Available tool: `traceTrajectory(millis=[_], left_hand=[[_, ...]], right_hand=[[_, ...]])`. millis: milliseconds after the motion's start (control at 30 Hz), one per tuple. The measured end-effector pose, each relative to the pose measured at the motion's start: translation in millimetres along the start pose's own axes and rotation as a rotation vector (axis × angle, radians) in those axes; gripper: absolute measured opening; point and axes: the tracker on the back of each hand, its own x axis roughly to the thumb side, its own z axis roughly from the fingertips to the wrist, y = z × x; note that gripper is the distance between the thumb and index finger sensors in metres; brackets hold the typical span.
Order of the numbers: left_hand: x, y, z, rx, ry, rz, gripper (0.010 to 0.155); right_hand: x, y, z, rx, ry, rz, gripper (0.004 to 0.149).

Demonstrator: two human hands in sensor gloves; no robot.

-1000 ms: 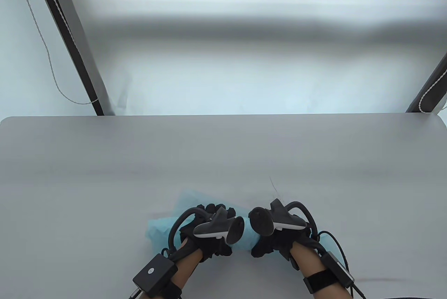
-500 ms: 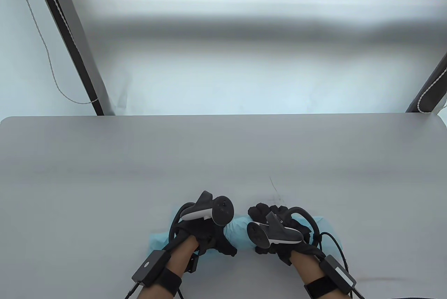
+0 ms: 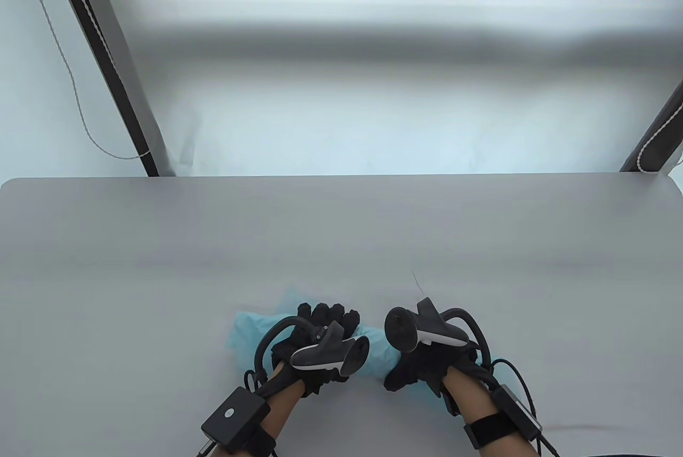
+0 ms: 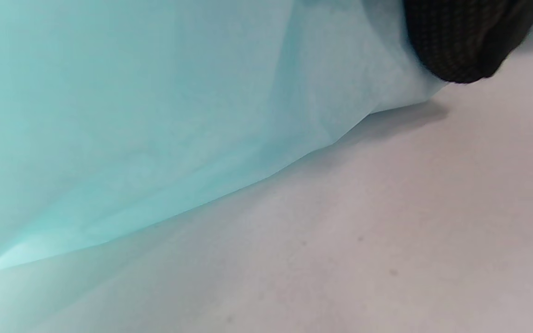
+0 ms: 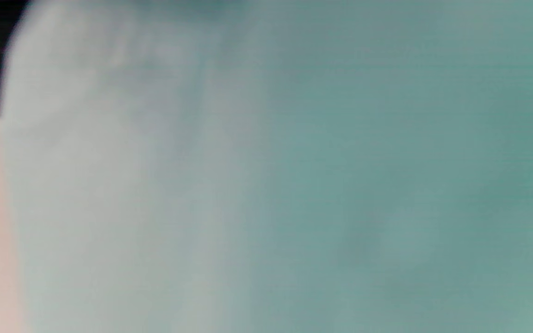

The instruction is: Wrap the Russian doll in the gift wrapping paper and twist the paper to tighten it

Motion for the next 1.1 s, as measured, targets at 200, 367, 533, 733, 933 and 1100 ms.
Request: traceTrajectory(millis=[200, 367, 533, 733, 933, 1100], left_hand=[[-10, 4, -4, -0.054, -0.087, 0.116, 0.105], [-27, -6, -8, -0.255, -0.120, 0.415, 0.106], [-31, -10, -4, -0.280, -0.112, 0.426, 0.105], [-13, -2, 3, -0.172, -0.011, 0.194, 0.111], [11, 2, 2, 0.062, -0.021, -0.138, 0.111], [5, 5, 1, 0.061, -0.061, -0.077, 0.107]], right_hand=[[0, 3, 4, -0.044, -0.052, 0.052, 0.110], [20, 6, 11, -0.255, -0.158, 0.347, 0.113], [21, 4, 9, -0.249, -0.164, 0.258, 0.110], [11, 0, 2, -0.115, -0.106, 0.062, 0.109], [-9, 4, -4, 0.039, -0.079, -0.189, 0.109], [-4, 2, -1, 0.042, -0.073, -0.067, 0.110]])
